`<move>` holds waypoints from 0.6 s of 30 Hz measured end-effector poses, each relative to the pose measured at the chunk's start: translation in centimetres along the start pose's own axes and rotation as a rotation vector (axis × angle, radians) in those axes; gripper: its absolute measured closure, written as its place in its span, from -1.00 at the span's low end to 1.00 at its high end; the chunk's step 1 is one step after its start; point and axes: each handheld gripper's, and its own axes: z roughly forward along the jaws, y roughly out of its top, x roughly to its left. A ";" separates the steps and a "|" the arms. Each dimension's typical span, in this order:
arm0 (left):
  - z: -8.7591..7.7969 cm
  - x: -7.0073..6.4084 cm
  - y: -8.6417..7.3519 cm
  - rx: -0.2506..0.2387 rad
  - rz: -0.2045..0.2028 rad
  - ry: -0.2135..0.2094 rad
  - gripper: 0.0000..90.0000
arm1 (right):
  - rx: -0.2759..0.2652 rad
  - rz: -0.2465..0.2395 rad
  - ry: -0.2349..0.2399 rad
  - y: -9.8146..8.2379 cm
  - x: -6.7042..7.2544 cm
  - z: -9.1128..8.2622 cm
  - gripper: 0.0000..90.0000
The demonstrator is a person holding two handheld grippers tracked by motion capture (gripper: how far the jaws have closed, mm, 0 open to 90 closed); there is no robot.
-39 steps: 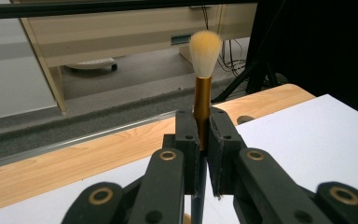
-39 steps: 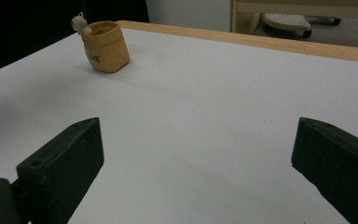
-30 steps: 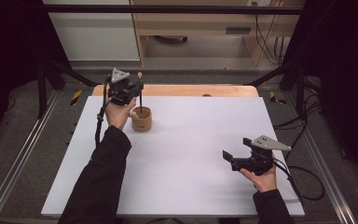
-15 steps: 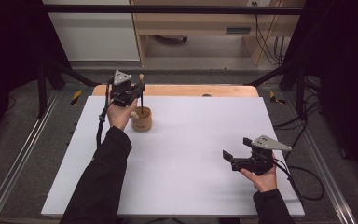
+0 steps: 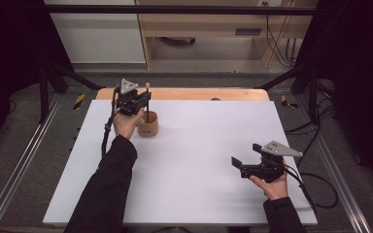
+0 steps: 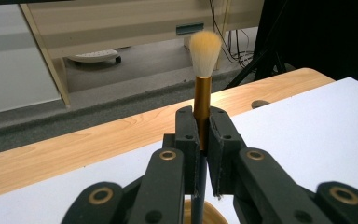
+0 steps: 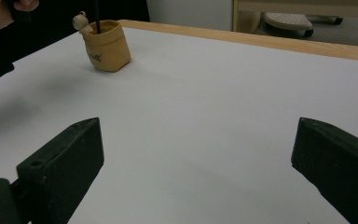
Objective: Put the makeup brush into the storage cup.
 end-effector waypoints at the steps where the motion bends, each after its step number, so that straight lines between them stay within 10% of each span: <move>1: 0.0 0.0 -0.1 0.001 -0.001 0.001 0.86 | 0.001 0.000 0.000 0.0 0.0 0.0 -0.94; 18: 0.9 -0.1 -2.3 0.046 -0.002 0.003 0.86 | 0.000 -0.001 0.001 0.0 0.0 0.0 -0.94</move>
